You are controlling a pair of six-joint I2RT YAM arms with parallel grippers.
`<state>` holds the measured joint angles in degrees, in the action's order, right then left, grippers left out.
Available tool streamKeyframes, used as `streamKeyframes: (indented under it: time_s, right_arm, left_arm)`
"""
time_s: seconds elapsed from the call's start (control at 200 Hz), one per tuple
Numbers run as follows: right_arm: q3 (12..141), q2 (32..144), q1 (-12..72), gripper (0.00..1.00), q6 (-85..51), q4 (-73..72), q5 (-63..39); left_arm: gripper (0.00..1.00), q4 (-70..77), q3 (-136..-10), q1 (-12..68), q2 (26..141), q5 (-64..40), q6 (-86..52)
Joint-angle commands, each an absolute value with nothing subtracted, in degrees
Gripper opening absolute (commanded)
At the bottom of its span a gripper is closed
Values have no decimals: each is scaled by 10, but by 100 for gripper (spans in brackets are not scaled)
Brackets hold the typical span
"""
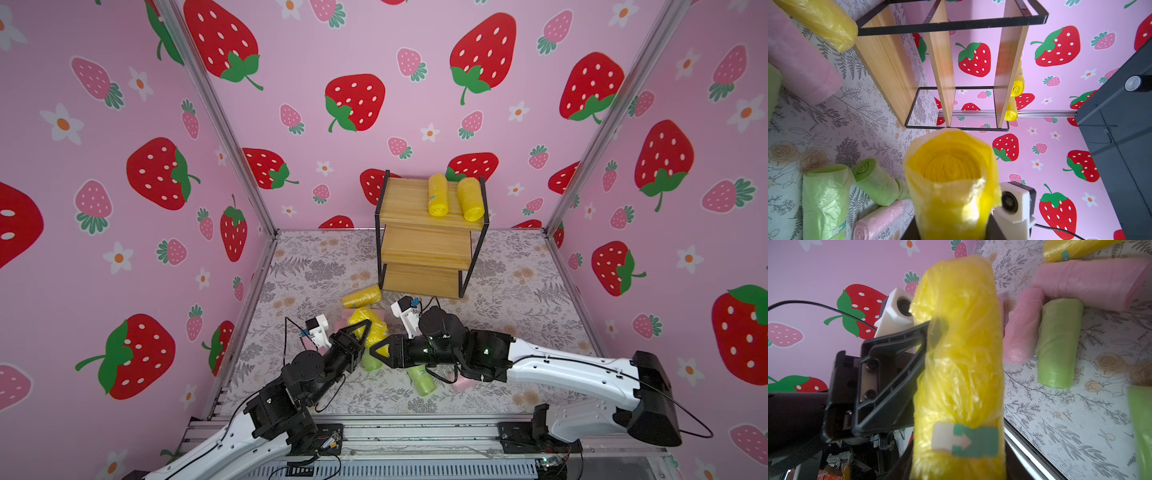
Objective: Sort the rolls of trash bags by color and place them on the shelf
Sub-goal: Pick up the roll of trash bags from the center of the board.
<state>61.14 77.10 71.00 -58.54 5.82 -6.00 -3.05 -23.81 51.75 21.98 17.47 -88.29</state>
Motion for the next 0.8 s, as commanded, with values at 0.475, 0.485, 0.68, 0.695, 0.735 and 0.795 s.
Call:
streamKeyframes:
  time_s: [0.475,0.485,0.68,0.695,0.735,0.795]
  right_arm:
    - [786,750,542,0,-520,187,-77]
    - [792,753,536,0,-520,187,-78]
    - [951,840,435,0,-526,178,-102]
    - [964,849,427,0,-528,178,-102]
    - [998,871,411,0,-536,177,-100]
    - [1043,902,391,0,-550,177,-83]
  left_arm:
    - [100,-228,-292,516,118,302,-865]
    - [100,-227,-291,515,116,304,-864]
    - [100,-237,-281,515,98,312,-867]
    - [99,-239,-282,515,99,312,-867]
    - [100,-248,-286,515,100,312,-867]
    - [100,-262,-292,516,102,313,-864]
